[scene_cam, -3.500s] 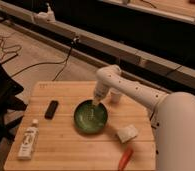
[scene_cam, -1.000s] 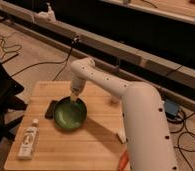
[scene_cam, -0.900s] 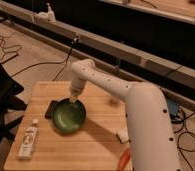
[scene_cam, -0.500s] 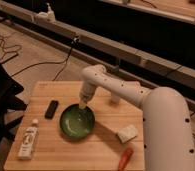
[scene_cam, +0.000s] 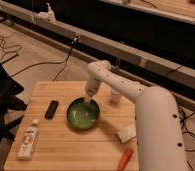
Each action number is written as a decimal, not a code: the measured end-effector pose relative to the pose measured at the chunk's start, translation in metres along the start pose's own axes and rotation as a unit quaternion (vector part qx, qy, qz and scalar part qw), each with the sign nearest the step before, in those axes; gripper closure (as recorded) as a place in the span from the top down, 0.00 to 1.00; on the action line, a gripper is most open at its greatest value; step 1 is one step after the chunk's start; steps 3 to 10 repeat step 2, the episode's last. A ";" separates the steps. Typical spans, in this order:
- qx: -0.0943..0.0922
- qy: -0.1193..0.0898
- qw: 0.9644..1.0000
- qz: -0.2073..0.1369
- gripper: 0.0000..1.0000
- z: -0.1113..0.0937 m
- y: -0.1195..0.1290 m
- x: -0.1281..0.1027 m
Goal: Drag the ceramic bowl in a circle
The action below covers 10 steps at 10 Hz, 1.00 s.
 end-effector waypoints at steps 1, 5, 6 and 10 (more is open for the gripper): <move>-0.003 -0.006 1.000 -0.012 0.00 0.004 0.004 -0.016; -0.010 -0.013 0.999 -0.031 0.00 0.008 0.015 -0.031; -0.010 -0.013 0.999 -0.031 0.00 0.008 0.015 -0.031; -0.010 -0.013 0.999 -0.031 0.00 0.008 0.015 -0.031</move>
